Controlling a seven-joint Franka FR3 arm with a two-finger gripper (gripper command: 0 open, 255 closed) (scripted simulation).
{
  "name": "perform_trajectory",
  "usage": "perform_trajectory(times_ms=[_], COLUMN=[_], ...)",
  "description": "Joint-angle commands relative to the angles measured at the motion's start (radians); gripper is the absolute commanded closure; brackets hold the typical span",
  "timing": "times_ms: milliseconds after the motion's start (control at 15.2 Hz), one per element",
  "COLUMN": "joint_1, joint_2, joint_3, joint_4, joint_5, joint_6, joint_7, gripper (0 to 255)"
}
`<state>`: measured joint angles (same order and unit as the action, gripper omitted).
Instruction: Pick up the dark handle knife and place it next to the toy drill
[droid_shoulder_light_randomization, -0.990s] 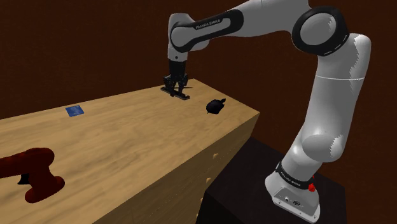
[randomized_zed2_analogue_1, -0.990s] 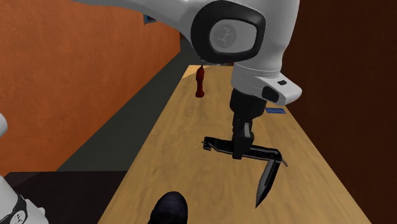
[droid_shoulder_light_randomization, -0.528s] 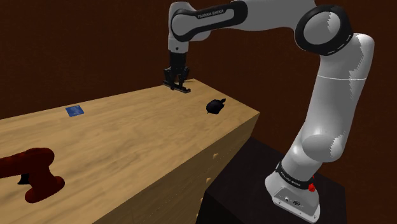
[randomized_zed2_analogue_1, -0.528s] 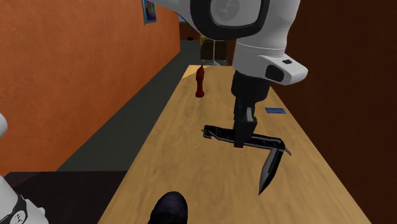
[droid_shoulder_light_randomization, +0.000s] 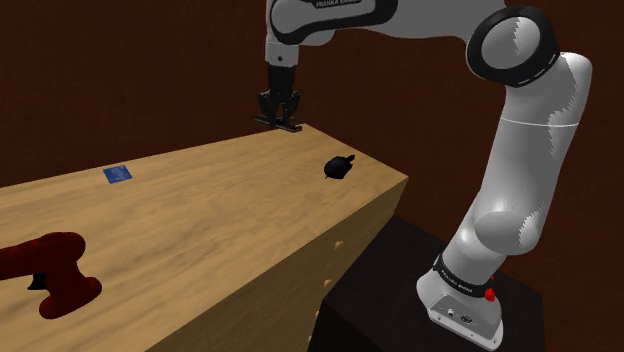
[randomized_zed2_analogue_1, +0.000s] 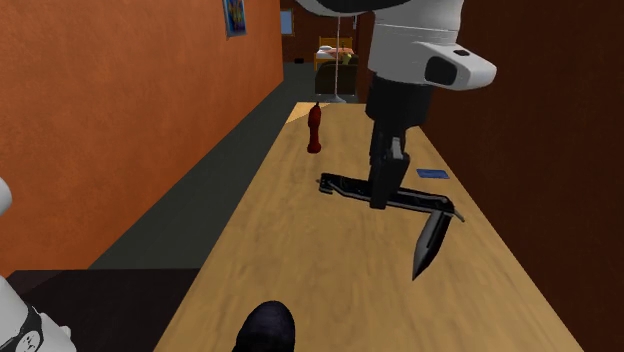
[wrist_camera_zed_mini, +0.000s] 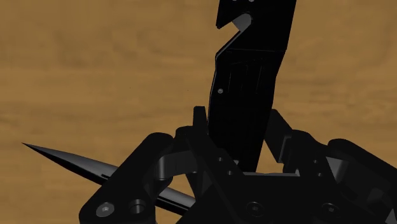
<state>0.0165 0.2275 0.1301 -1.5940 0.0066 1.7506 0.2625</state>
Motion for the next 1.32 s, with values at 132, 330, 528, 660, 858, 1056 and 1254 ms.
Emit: perform_trajectory(times_ms=[132, 330, 528, 660, 858, 1056, 1254], joint_1=[0.001, 0.002, 0.003, 0.028, 0.065, 0.103, 0.143], joint_2=[0.002, 0.004, 0.008, -0.012, -0.036, -0.050, -0.055], joint_3=[0.001, 0.001, 0.001, 0.018, 0.044, 0.071, 0.098], joint_4=[0.056, 0.100, 0.144, 0.115, 0.082, 0.062, 0.054], joint_5=[0.000, -0.001, -0.001, 0.001, 0.004, 0.005, 0.006], joint_6=[-0.055, -0.096, -0.137, -0.127, -0.115, -0.106, -0.101], joint_7=[0.002, 0.004, 0.005, 0.046, 0.110, 0.174, 0.241], gripper=[255, 255, 255, 255, 255, 255, 255])
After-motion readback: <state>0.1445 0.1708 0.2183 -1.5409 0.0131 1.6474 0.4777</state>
